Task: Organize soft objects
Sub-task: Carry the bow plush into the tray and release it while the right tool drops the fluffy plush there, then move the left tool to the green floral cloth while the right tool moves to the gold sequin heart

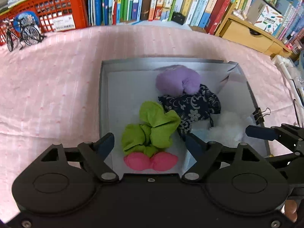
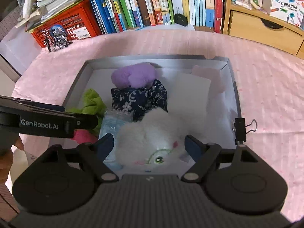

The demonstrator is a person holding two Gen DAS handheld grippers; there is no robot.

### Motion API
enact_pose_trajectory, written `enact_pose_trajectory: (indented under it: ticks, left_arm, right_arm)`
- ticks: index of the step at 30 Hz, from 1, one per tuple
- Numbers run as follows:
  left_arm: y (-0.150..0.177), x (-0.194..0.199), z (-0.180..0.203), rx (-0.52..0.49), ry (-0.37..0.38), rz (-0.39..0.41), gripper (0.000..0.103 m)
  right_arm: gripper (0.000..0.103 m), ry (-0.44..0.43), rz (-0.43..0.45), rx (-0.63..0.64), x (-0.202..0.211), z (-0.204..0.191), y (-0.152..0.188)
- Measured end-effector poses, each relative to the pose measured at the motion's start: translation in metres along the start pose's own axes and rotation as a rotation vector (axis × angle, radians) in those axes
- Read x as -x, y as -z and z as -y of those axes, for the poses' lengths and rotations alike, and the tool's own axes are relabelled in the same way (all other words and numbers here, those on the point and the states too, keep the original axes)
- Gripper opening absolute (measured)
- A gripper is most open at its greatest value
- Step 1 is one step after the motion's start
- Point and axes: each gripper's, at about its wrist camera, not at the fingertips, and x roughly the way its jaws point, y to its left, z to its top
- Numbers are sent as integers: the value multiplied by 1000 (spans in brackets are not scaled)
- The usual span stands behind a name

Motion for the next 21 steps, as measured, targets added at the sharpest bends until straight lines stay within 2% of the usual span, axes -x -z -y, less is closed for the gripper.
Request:
enact_pose_trajectory:
  ticks: [11, 16, 21]
  left_arm:
    - [32, 65, 20, -94, 0, 222, 85]
    - [63, 96, 29, -142, 26, 329, 87]
    - [104, 120, 42, -207, 38, 442, 91]
  right_arm:
    - [90, 0, 127, 29, 55, -3, 15]
    - [91, -13, 202, 46, 86, 0, 32]
    - [91, -2, 314, 69, 117, 5, 56]
